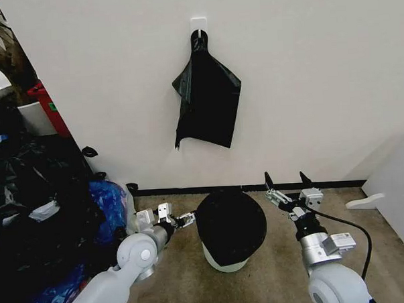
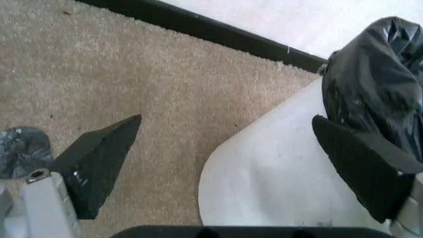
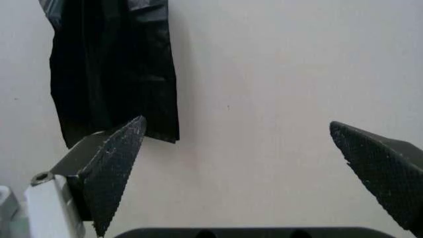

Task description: Place the garbage bag over the trash bin.

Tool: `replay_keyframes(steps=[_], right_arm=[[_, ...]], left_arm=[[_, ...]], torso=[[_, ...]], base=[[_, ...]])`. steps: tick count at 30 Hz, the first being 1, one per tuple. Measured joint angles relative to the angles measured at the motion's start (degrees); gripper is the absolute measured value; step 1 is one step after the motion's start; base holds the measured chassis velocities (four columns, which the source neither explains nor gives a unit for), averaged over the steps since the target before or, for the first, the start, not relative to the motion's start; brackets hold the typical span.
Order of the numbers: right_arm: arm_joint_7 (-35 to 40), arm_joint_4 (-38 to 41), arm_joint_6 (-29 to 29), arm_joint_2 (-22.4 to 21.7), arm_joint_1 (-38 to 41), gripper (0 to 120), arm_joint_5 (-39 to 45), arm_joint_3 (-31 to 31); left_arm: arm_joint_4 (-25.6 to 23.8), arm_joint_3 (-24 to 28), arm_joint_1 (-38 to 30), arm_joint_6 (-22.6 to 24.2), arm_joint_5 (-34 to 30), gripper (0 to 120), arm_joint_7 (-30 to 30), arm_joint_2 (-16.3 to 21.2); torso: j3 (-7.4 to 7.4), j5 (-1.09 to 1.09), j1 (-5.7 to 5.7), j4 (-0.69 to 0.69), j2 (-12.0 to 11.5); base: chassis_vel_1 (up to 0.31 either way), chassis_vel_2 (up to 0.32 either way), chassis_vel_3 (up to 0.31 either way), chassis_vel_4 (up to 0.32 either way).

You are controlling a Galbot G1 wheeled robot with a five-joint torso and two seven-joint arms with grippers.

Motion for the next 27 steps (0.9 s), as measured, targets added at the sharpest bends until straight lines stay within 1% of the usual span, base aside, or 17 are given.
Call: replay_keyframes(steps=[6, 12, 15, 21, 27], right_arm=[[0.03, 0.3, 0.03, -0.02, -0.07, 100, 0.02, 0.01], [0.06, 0.6, 0.04, 0.33, -0.16, 100, -0.04, -0.27], [0.05, 0.59, 0.07, 0.5, -0.11, 100, -0.14, -0.58], [0.0, 0.85, 0.43, 0.69, -0.83, 100, -0.64, -1.13], [-0.02, 0.99, 0.6, 0.6, -1.15, 100, -0.66, -0.89]], left_arm=[[-1.19, -0.46, 0.41, -0.43, 0.17, 100, -0.17, -0.03], [-5.29, -1.5, 1.21, -0.87, -0.7, 100, -0.18, 1.26], [-4.72, -1.28, 1.17, -0.82, -0.13, 100, 0.15, 1.26], [-0.06, -0.65, 1.41, -0.64, 1.62, 100, 1.92, -0.42], [1.72, -0.67, 2.4, -0.54, 3.17, 100, 2.63, -0.5]], torso=[[0.0, 0.0, 0.0, 0.0, 0.0], [0.0, 0.01, 0.0, 0.0, 0.0], [0.0, 0.01, 0.0, 0.0, 0.0], [0.0, -0.01, 0.0, -0.01, 0.0], [0.01, 0.0, 0.0, 0.0, 0.0]], base=[[0.0, 0.0, 0.0, 0.0], [0.0, 0.0, 0.0, 0.0], [0.0, 0.0, 0.0, 0.0], [0.0, 0.0, 0.0, 0.0], [0.0, 0.0, 0.0, 0.0]])
